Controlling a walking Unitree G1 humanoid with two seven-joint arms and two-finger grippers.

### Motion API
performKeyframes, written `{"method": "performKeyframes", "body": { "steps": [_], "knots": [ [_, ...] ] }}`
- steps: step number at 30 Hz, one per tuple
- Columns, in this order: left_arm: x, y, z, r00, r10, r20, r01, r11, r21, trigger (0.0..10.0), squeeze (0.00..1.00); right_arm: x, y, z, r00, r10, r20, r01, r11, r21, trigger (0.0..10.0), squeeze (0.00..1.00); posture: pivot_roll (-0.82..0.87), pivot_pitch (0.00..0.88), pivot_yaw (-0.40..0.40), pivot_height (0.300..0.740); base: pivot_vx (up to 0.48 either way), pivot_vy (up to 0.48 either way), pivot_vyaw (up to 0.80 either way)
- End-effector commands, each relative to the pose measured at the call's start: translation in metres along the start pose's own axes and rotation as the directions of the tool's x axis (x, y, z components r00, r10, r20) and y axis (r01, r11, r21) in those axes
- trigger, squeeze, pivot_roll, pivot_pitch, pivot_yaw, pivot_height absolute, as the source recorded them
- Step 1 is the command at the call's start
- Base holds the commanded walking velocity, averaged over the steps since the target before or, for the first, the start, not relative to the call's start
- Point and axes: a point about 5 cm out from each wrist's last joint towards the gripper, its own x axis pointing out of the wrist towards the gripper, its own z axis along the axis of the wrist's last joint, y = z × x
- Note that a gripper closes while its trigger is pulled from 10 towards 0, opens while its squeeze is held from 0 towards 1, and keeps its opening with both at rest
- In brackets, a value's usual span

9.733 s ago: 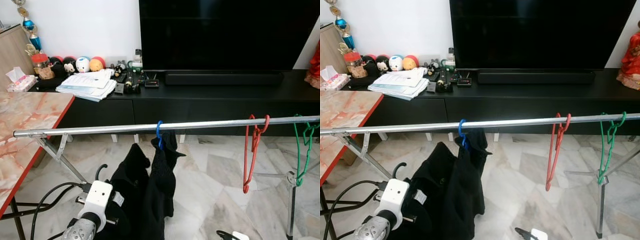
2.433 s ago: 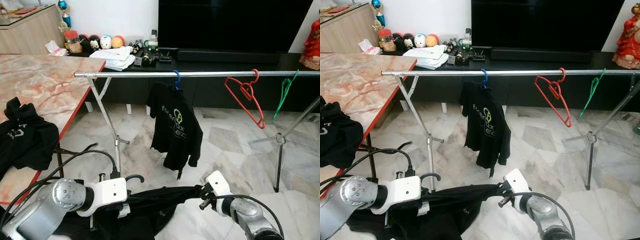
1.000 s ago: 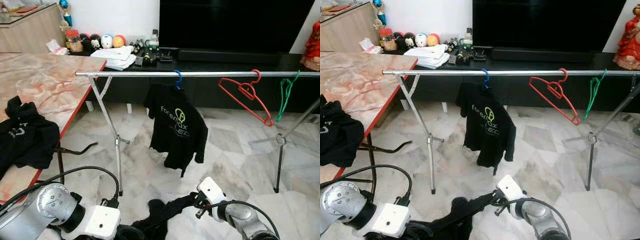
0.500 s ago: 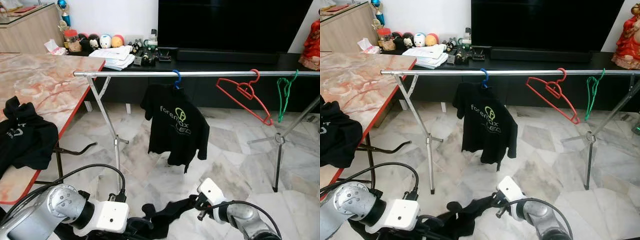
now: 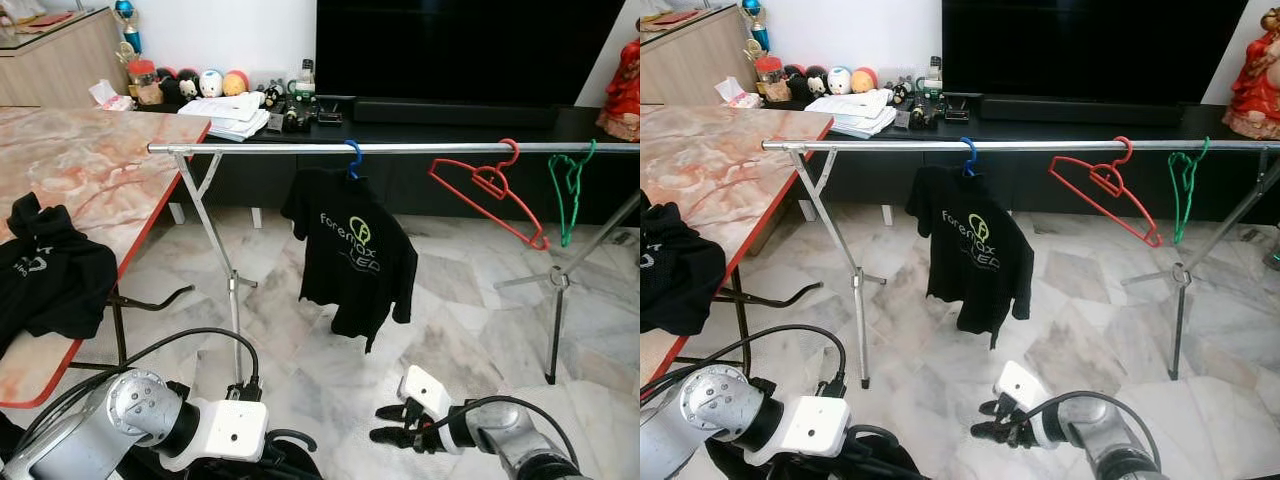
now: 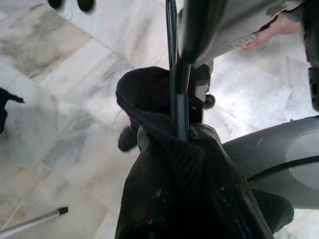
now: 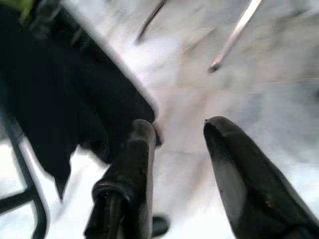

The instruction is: Hang hanger

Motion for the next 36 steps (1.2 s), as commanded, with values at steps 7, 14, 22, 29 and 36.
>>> {"method": "performKeyframes", "body": {
  "steps": [7,14,22,29,36],
  "knots": [
    [0.006,0.018,-0.004,0.984,0.176,0.014,-0.174,0.980,-0.097,10.0,0.00,-0.029,-0.029,0.068,0.933,-0.005,0.359,0.003,1.000,0.006,10.0,1.00,0.07,0.064,0.014,0.740,0.000,0.000,0.00],
    [0.024,0.035,0.007,0.889,0.374,0.264,-0.284,0.902,-0.325,10.0,0.00,-0.035,-0.028,0.097,0.901,0.085,0.425,-0.033,0.991,-0.127,10.0,0.00,0.04,0.046,0.023,0.740,0.000,0.000,0.00],
    [0.037,0.061,-0.012,0.620,0.757,0.207,-0.469,0.569,-0.675,10.0,0.00,-0.058,-0.045,0.123,0.762,-0.089,0.641,0.109,0.994,0.009,10.0,0.00,0.04,0.039,0.023,0.740,0.000,0.000,0.00],
    [0.039,0.064,-0.013,0.592,0.779,0.206,-0.473,0.543,-0.694,10.0,0.00,-0.058,-0.045,0.123,0.758,-0.096,0.645,0.114,0.993,0.013,10.0,0.00,0.04,0.039,0.023,0.740,0.000,0.000,0.00],
    [0.015,0.084,0.000,0.276,0.915,0.296,-0.383,0.387,-0.839,10.0,0.00,-0.063,-0.042,0.134,0.704,-0.066,0.707,0.097,0.995,-0.003,10.0,0.00,0.04,0.058,0.017,0.740,0.000,0.000,0.00]
  ]
}}
